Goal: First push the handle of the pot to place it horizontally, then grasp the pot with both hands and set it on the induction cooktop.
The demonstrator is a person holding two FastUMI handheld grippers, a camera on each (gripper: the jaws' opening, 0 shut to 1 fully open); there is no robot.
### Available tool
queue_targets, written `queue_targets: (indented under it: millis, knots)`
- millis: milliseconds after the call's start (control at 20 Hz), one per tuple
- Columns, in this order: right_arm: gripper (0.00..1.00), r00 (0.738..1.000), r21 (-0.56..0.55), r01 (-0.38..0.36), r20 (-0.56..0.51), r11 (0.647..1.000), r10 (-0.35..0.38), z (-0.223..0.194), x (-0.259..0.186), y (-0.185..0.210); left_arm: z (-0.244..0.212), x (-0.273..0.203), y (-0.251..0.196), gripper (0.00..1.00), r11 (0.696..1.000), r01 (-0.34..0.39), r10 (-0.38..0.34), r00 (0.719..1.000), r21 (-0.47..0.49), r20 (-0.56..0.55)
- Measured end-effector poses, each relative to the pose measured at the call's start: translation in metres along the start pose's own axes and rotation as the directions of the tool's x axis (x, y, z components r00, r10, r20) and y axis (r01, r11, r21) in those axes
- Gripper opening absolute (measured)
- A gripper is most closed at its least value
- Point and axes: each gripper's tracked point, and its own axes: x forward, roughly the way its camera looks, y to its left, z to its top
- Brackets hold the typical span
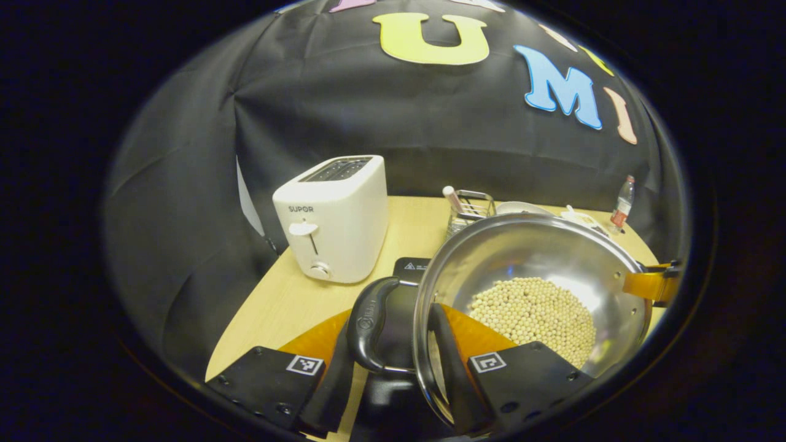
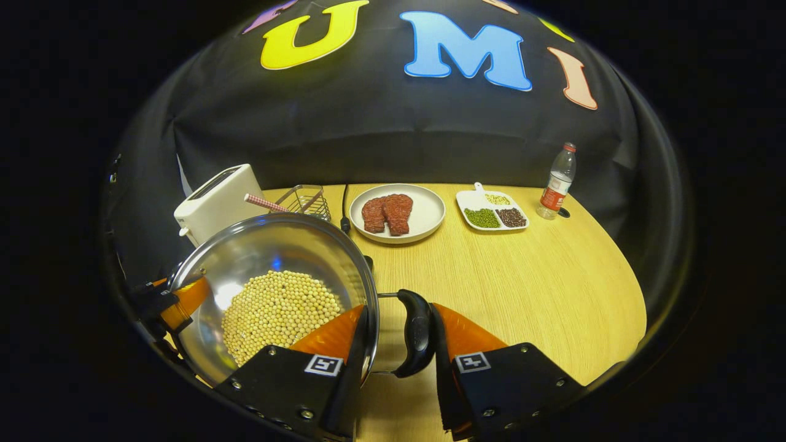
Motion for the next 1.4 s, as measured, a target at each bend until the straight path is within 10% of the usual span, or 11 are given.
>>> queue_targets:
  millis: [800,1000,1050,1400]
  knots:
    - [0.54,1.000,0.010,-0.016,-0.003,1.000,0.016,0.001,0.008,0.011,-0.001,0.007,0.013,0.76,0.999,-0.030,0.030,0.999,0.018,0.024]
    - [0.66,0.994,-0.008,-0.028,0.106,1.000,0.028,0.028,-0.009,0.007,0.046,-0.021,0.008,1.00,0.991,-0.080,0.060,0.982,0.106,0.179]
    - [0.97,0.991,-0.016,-0.028,0.131,0.999,0.030,0.034,-0.016,0.002,0.057,-0.031,0.005,0.91,0.989,-0.092,0.066,0.975,0.115,0.212]
    - [0.97,0.942,-0.037,-0.033,0.332,0.999,0.044,0.063,-0.096,-0.061,0.109,-0.124,-0.065,0.98,0.993,-0.083,0.044,0.927,0.089,0.373]
